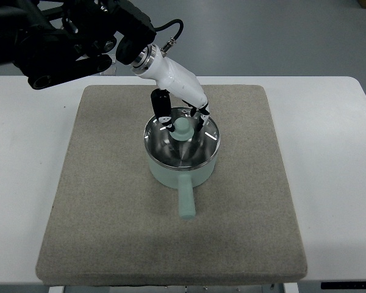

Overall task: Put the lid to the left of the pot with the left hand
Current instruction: 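Close the left hand fingers around the mint-green lid knob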

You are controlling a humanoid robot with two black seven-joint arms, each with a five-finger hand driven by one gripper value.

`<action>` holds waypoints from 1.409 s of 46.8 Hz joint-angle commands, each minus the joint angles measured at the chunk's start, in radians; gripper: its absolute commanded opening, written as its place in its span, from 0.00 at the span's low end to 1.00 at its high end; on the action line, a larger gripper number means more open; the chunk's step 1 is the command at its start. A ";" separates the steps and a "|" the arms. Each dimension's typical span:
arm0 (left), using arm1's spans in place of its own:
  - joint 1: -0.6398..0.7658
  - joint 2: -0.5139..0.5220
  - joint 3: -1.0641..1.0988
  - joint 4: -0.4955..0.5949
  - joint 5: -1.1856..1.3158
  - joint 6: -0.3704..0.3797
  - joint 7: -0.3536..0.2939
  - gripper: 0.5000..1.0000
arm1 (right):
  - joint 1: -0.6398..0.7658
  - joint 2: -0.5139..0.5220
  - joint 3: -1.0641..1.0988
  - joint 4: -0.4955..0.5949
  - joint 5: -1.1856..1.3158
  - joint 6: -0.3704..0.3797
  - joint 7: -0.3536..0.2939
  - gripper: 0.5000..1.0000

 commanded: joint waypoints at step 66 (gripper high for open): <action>-0.007 0.010 -0.061 0.003 -0.009 -0.002 0.000 0.00 | 0.000 0.000 0.000 0.000 0.000 0.000 0.000 0.85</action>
